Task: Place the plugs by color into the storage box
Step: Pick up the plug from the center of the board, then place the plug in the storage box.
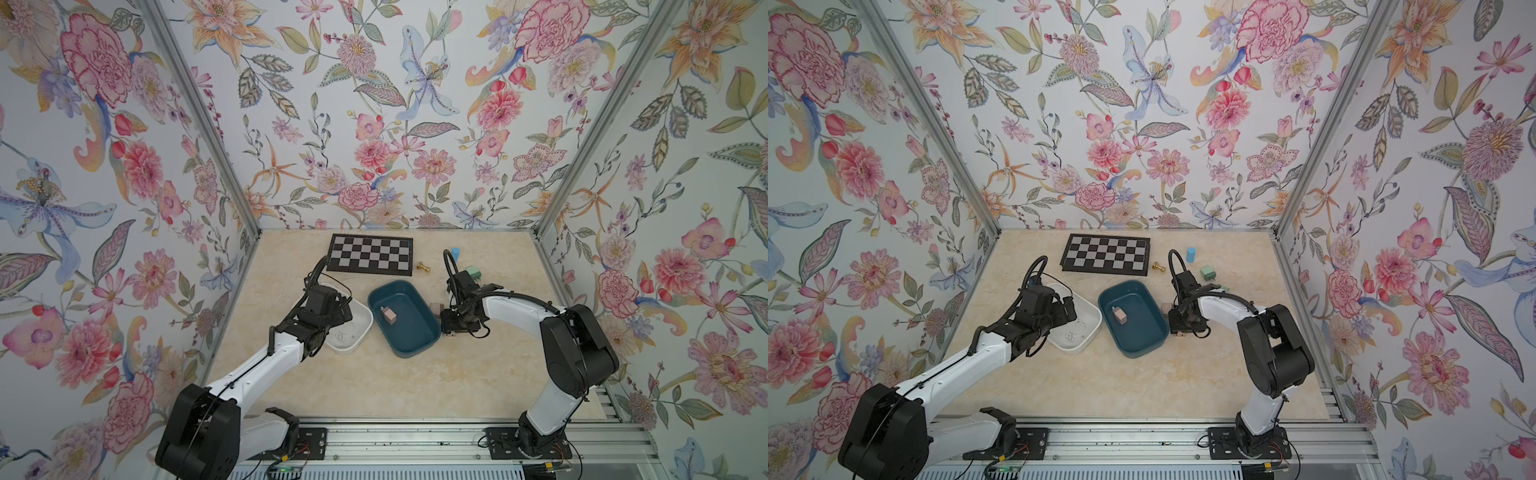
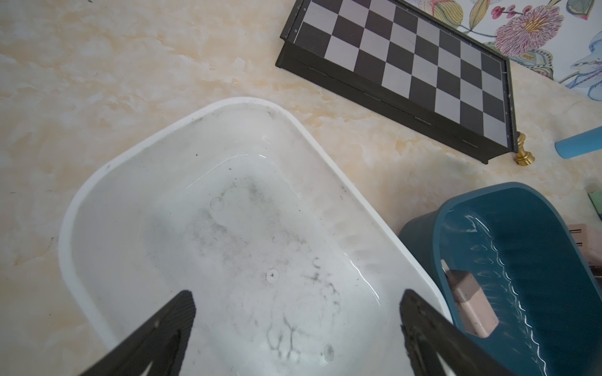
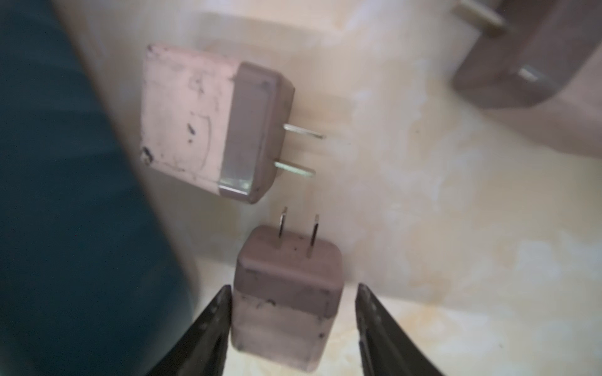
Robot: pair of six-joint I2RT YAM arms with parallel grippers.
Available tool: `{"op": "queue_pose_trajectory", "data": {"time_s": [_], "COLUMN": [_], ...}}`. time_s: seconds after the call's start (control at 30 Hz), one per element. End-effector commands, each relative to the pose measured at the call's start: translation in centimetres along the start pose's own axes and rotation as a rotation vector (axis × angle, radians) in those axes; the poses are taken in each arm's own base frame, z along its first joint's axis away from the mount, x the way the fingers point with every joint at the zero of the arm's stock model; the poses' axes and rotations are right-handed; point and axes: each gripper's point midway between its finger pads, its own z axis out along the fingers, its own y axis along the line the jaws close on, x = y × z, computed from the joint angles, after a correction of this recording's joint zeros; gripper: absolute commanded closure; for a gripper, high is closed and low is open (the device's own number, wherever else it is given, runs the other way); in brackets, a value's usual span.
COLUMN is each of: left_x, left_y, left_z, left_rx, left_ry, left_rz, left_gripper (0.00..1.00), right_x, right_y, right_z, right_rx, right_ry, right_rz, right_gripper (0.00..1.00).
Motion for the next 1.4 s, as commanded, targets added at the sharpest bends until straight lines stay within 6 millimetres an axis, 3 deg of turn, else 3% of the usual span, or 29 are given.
{"op": "queue_pose_trajectory", "data": {"time_s": [0.0, 0.13, 0.33, 0.5, 0.6, 0.7, 0.97, 1.17, 1.23, 1.37], "left_x": [0.3, 0.3, 0.0, -0.2, -0.2, 0.0, -0.2, -0.1, 0.2, 0.8], "left_y": [0.2, 0.1, 0.2, 0.0, -0.2, -0.1, 0.6, 0.3, 0.1, -0.1], "left_z": [-0.3, -0.2, -0.5, -0.4, -0.3, -0.4, -1.2, -1.3, -1.2, -0.9], "left_rx": [-0.011, -0.006, -0.013, -0.008, -0.001, 0.000, -0.023, -0.003, 0.008, 0.023], "left_ry": [-0.002, 0.001, -0.010, -0.013, -0.008, -0.005, -0.018, -0.014, -0.005, 0.012], "left_rz": [-0.005, -0.006, -0.004, -0.005, -0.006, -0.005, 0.004, 0.002, 0.001, 0.000], "left_gripper": [0.01, 0.01, 0.00, 0.00, 0.01, 0.01, 0.01, 0.01, 0.01, 0.01], "right_x": [0.9, 0.4, -2.3, -4.2, -4.5, -4.9, -6.2, -6.6, -6.3, -5.9], "right_y": [-0.3, -0.1, 1.6, 6.9, 10.7, 12.7, 14.0, 14.9, 15.3, 15.2], "right_z": [1.1, 0.1, -4.9, -7.9, -7.0, -4.8, 0.8, 2.7, 3.2, 2.5], "right_rx": [0.022, 0.019, -0.020, -0.060, -0.089, -0.079, -0.027, -0.027, -0.033, -0.031], "right_ry": [0.032, -0.002, -0.134, -0.191, -0.171, -0.138, -0.071, -0.050, -0.039, -0.044], "right_rz": [-0.014, -0.019, -0.031, -0.143, -0.219, -0.269, -0.309, -0.323, -0.333, -0.333], "right_gripper": [0.48, 0.64, 0.66, 0.65, 0.65, 0.65, 0.65, 0.64, 0.56, 0.27]}}
